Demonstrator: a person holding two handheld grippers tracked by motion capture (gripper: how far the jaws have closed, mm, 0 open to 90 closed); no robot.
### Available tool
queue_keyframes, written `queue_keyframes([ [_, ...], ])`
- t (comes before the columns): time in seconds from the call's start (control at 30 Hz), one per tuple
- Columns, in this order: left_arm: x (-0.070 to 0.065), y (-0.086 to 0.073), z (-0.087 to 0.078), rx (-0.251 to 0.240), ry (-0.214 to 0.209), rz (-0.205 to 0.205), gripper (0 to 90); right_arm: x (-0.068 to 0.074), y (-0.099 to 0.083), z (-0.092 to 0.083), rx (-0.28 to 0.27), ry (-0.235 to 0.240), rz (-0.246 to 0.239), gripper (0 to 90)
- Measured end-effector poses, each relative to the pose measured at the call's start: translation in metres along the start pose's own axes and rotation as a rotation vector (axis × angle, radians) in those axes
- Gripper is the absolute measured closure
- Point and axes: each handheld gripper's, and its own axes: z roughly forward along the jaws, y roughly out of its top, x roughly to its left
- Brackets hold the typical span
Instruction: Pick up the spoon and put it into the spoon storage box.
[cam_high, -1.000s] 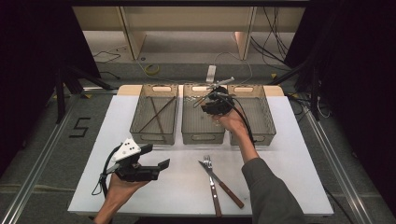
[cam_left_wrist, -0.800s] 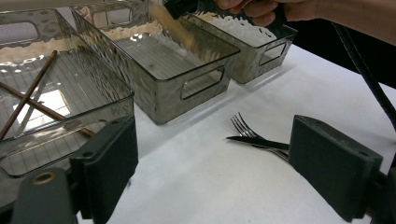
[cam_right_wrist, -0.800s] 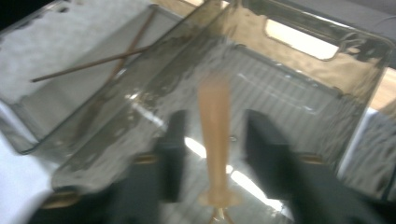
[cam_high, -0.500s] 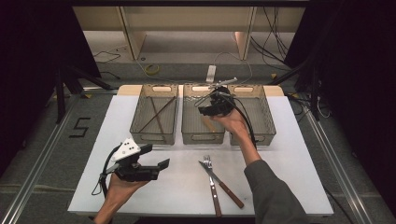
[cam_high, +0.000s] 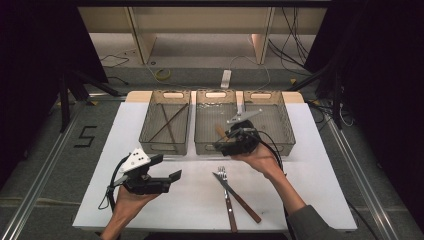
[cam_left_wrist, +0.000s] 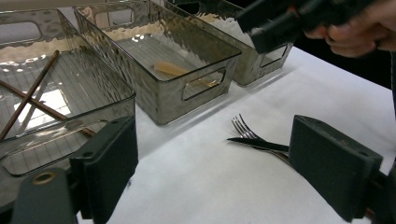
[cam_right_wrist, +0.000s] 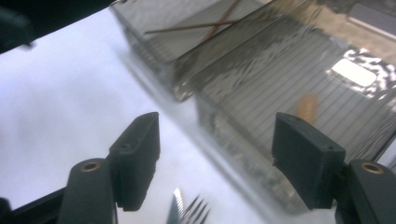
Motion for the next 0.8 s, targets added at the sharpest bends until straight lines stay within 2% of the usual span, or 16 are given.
queue_keyframes([
  [0.27, 0.000, -0.001, 0.000, -0.002, 0.001, 0.001, 15.4, 0.020, -0.027, -0.015, -0.023, 0.052, -0.006, 32.9],
  [0.4, 0.001, -0.001, 0.000, -0.004, -0.001, 0.000, 15.4, 0.027, -0.036, -0.020, -0.015, 0.087, -0.031, 36.9],
  [0.53, 0.000, -0.001, 0.001, -0.003, -0.002, 0.003, 15.4, 0.034, -0.047, -0.022, 0.012, 0.076, -0.054, 38.4],
  [0.6, 0.000, -0.001, 0.001, 0.000, -0.004, 0.009, 15.4, 0.037, -0.052, -0.023, 0.015, 0.091, -0.050, 39.7],
  [0.8, -0.001, -0.001, 0.001, 0.003, -0.006, 0.023, 15.4, 0.047, -0.063, -0.023, 0.041, 0.114, -0.080, 44.2],
])
